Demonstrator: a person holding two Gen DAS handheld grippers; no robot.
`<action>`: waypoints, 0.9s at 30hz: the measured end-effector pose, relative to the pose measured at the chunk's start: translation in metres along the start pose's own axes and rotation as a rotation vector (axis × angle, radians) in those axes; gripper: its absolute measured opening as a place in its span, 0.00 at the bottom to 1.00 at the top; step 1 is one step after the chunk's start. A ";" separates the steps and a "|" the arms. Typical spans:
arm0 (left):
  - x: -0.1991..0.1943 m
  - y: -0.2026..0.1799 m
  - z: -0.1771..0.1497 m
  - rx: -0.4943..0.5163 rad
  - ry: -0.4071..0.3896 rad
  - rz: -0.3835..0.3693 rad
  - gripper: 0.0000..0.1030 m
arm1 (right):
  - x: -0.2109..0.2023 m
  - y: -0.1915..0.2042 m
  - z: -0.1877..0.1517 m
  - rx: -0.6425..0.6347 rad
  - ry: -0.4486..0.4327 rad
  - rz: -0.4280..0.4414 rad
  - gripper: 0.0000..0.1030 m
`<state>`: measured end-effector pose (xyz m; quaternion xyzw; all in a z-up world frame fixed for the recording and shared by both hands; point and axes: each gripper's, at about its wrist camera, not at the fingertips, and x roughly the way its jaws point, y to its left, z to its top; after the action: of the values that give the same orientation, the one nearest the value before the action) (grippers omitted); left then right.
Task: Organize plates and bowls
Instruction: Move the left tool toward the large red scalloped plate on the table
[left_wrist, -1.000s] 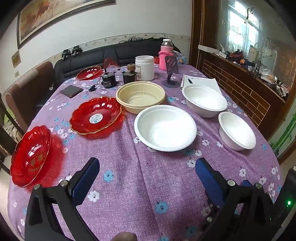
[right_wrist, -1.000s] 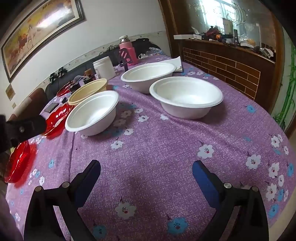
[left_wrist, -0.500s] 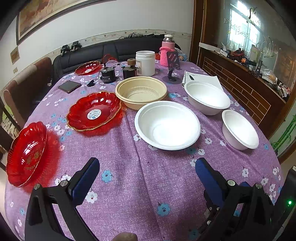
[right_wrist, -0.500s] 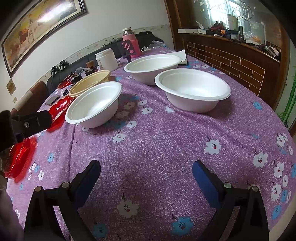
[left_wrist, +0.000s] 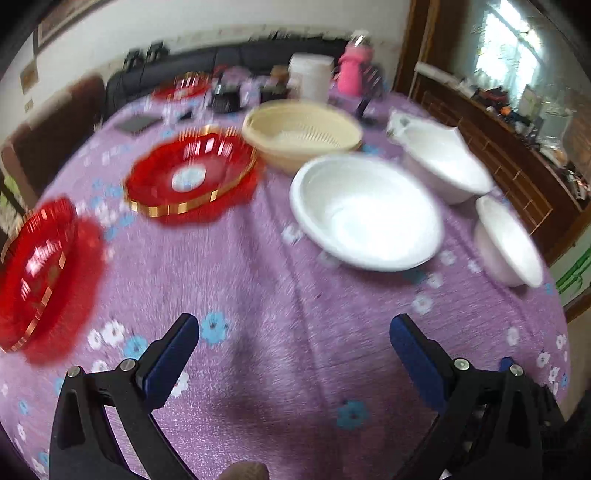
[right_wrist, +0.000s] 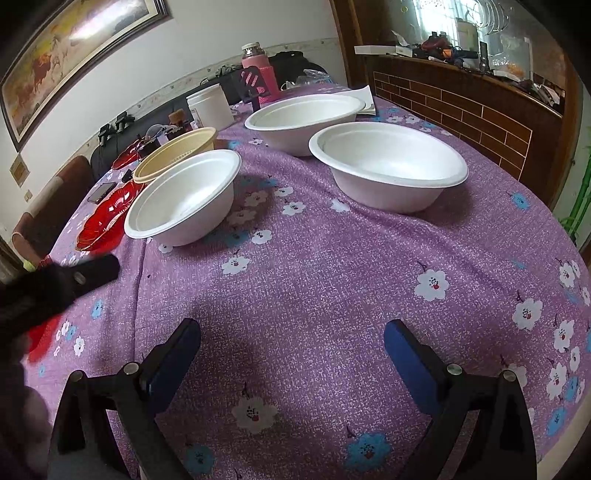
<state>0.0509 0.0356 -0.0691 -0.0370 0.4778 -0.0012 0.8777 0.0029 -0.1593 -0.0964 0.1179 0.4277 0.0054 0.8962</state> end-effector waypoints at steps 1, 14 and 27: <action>0.008 0.005 -0.002 -0.012 0.025 0.000 1.00 | 0.001 0.000 0.000 0.000 0.002 0.000 0.98; 0.034 0.012 -0.020 0.008 0.036 0.075 1.00 | 0.003 0.001 0.001 -0.001 0.010 -0.002 0.98; 0.029 0.012 -0.025 0.024 0.043 0.074 1.00 | 0.001 0.000 -0.001 0.004 0.009 0.036 0.98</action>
<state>0.0450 0.0449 -0.1079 -0.0087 0.4975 0.0249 0.8671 0.0033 -0.1589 -0.0978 0.1272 0.4295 0.0214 0.8938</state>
